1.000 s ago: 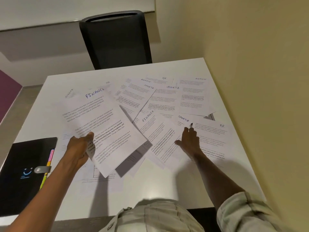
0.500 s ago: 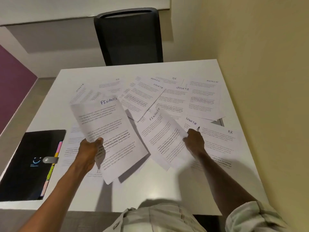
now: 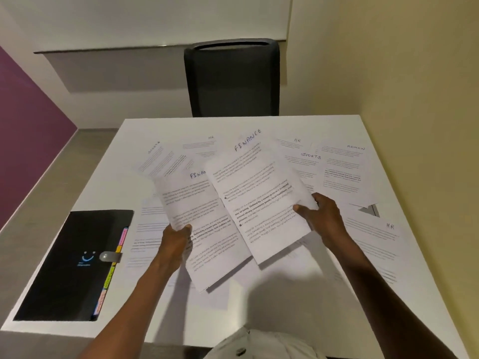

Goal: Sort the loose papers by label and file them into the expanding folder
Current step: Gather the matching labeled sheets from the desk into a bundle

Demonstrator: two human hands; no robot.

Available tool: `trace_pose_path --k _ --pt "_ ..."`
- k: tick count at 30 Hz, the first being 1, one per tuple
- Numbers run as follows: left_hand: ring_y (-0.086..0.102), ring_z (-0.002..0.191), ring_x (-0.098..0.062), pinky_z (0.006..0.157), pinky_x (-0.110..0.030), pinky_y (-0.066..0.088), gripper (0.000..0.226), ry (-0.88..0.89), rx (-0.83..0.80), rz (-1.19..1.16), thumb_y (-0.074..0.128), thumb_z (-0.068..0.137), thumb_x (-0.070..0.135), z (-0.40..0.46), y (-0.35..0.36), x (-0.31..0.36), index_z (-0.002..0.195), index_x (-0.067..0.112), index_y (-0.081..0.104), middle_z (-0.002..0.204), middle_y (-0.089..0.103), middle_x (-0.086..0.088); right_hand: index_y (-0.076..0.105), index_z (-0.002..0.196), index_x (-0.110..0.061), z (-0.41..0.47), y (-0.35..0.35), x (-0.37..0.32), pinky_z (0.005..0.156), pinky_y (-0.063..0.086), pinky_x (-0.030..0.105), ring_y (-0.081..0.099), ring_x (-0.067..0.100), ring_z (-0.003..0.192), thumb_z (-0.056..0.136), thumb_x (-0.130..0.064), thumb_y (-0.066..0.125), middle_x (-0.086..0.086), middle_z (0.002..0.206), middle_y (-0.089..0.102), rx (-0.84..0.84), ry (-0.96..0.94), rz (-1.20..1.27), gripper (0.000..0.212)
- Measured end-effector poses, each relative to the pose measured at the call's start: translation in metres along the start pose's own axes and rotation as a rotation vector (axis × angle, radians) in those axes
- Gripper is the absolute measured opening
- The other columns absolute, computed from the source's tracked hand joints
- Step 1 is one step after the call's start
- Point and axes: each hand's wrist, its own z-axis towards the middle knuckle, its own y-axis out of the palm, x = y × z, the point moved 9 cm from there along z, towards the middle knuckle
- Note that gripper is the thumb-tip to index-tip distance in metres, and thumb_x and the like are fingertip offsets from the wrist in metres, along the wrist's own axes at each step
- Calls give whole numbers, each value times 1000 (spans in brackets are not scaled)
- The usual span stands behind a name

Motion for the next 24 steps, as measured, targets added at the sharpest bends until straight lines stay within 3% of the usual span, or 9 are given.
trace_pose_path --k 3,6,9,11,13,15,20,22,24 --pt "62 58 -12 51 -22 51 12 -81 -123 -60 58 98 5 5 7 -7 109 6 64 69 70 2 63 111 -13 -23 40 -9 62 51 25 67 18 87 81 -26 78 2 105 69 -60 31 38 36" --pt "68 56 -7 48 -17 51 19 -98 -285 -42 56 97 -1 2 12 -3 110 7 68 80 76 -1 61 109 -16 -47 83 -12 59 47 22 65 13 85 82 -28 75 0 104 68 -95 47 -38 33" --pt "75 84 -24 65 -32 60 28 -103 -459 -69 50 97 -7 -5 13 9 111 5 70 103 76 -14 58 100 -21 -65 110 -15 60 38 21 57 2 80 81 -40 73 -6 99 65 -169 30 -334 31" --pt "71 103 -32 83 -42 59 29 -70 -569 -53 51 98 -3 -3 10 16 120 6 69 116 72 -17 56 113 -22 -65 118 -17 70 41 25 59 9 92 77 -51 75 -6 107 61 -181 15 -443 50" --pt "66 114 -34 97 -48 53 31 -63 -674 -40 53 100 3 0 8 19 127 8 65 123 69 -16 47 131 -21 -57 117 -22 83 45 32 59 18 106 72 -57 77 -2 118 57 -142 47 -370 76" --pt "65 116 -33 102 -50 50 31 -89 -732 -28 54 100 6 5 6 17 130 9 64 125 68 -15 43 136 -22 -49 120 -28 88 50 36 62 18 106 68 -59 78 -3 118 60 -136 115 -203 85" --pt "65 115 -33 105 -50 47 37 -162 -757 33 62 98 20 14 11 8 133 7 60 124 68 -15 67 118 -20 -42 153 -23 99 50 49 69 21 104 70 -27 86 -3 110 73 -322 145 98 52" --pt "60 123 -33 111 -52 41 52 -237 -746 -128 55 99 47 16 17 6 139 14 57 134 63 -12 70 108 -20 -41 155 -15 93 54 43 70 19 96 72 -13 84 -2 104 74 -236 164 112 39" --pt "60 125 -24 112 -49 40 59 -188 -718 -171 44 95 62 19 19 15 140 25 56 138 62 -2 68 100 -21 -40 149 -17 77 55 30 68 11 84 73 -7 82 -5 95 73 -108 155 116 33"
